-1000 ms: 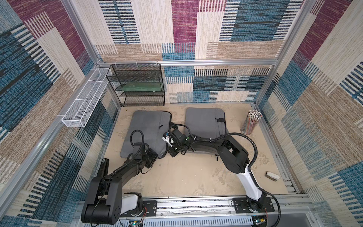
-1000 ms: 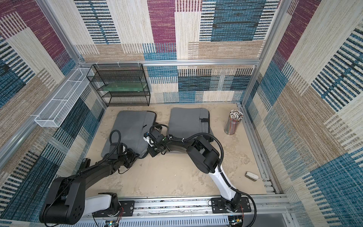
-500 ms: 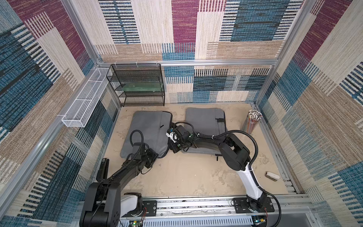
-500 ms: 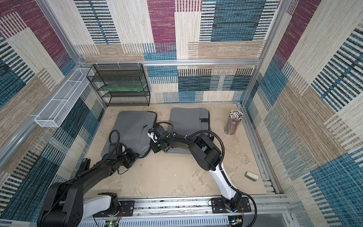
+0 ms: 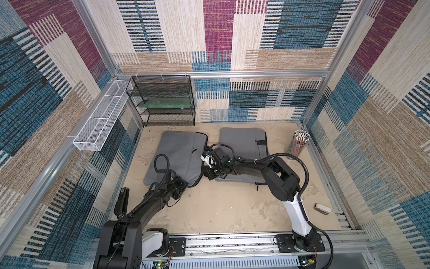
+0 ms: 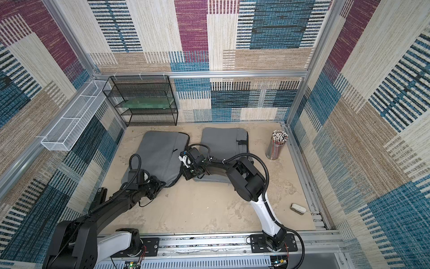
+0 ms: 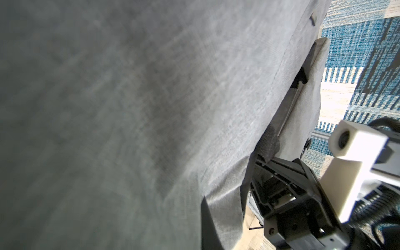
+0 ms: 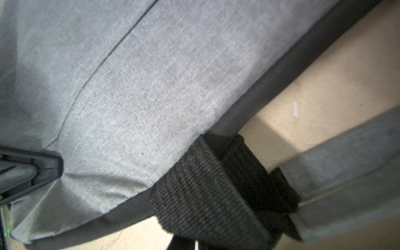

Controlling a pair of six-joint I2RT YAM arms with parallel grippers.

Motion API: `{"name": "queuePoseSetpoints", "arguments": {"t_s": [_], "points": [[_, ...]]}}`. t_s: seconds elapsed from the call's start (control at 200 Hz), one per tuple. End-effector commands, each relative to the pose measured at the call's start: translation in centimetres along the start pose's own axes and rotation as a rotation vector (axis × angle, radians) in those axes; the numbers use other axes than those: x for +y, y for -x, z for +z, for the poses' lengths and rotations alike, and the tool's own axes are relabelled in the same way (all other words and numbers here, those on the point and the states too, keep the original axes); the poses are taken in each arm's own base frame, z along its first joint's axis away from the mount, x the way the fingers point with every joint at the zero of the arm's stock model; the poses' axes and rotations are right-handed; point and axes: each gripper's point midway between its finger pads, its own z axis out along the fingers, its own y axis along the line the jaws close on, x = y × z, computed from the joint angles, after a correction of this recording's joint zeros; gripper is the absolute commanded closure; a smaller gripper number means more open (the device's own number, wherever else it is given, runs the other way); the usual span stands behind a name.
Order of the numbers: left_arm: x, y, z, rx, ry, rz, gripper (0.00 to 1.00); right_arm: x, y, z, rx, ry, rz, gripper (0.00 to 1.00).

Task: Open the zippered laptop bag and take out the laptop
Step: Unzip the zipper on the zippered laptop bag.

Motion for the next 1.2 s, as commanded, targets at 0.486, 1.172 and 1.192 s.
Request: {"name": "queuePoseSetpoints", "arguments": {"t_s": [0.486, 1.172, 1.192], "points": [[6.9, 1.3, -2.3, -0.123, 0.307, -0.052, 1.0, -9.6, -0.9, -4.9, -0.011, -0.565, 0.076, 1.0], [6.6, 3.8, -3.6, -0.224, 0.353, -0.03, 1.0, -11.2, -0.8, -5.1, -0.017, -0.626, 0.102, 1.0], [6.5, 3.9, -3.7, -0.23, 0.354, -0.027, 1.0, -11.2, -0.7, -5.2, -0.019, -0.625, 0.102, 1.0]]}}
